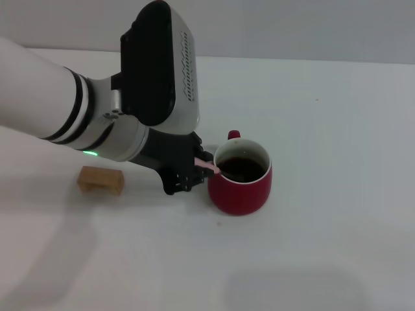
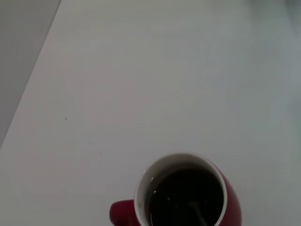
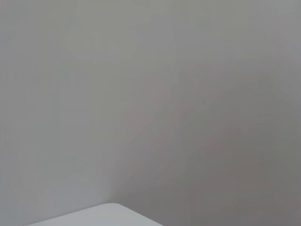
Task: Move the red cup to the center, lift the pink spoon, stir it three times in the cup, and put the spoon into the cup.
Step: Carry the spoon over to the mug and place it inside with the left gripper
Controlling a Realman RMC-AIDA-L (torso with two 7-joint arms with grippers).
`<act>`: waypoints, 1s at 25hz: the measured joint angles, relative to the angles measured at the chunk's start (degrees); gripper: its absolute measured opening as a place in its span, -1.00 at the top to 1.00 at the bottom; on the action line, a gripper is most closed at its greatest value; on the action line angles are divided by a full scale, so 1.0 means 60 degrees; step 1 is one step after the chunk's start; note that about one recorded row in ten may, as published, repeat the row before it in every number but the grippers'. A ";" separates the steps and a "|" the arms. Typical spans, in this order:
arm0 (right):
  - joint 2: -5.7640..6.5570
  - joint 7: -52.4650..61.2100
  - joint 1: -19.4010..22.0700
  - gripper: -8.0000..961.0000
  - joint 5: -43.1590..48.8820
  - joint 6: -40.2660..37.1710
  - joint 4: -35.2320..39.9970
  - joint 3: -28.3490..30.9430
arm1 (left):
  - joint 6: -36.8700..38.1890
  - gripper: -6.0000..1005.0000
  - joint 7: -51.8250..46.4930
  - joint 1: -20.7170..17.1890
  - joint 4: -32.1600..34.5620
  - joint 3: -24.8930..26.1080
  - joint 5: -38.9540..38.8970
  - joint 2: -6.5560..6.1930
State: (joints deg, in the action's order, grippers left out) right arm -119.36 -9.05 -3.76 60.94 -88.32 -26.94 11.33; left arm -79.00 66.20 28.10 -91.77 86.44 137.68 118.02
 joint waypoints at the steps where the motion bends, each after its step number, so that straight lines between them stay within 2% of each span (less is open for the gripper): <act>1: 0.0000 0.0000 0.0012 0.98 0.0000 -0.0001 -0.0011 0.0000 | -0.0003 0.65 -0.0001 -0.0004 0.0001 0.0037 0.0015 -0.0003; 11: 0.0000 0.0000 0.0055 0.99 -0.0004 -0.0024 -0.0096 0.0001 | 0.0473 0.65 0.0055 0.0234 0.0464 0.0577 0.0060 0.0020; 17: 0.0000 0.0000 0.0057 0.99 -0.0006 -0.0030 -0.0096 0.0002 | 0.0707 0.65 0.0071 0.0445 0.0631 0.0242 -0.0091 0.0057; 25: 0.0000 0.0000 0.0072 0.99 -0.0006 -0.0032 -0.0095 -0.0111 | 0.0762 0.65 0.0068 0.0347 0.0194 -0.0412 -0.0590 0.0053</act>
State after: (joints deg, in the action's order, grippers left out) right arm -119.36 -9.05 -3.33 60.90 -88.51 -27.51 10.66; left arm -74.43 66.61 30.18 -90.61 83.97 134.14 118.34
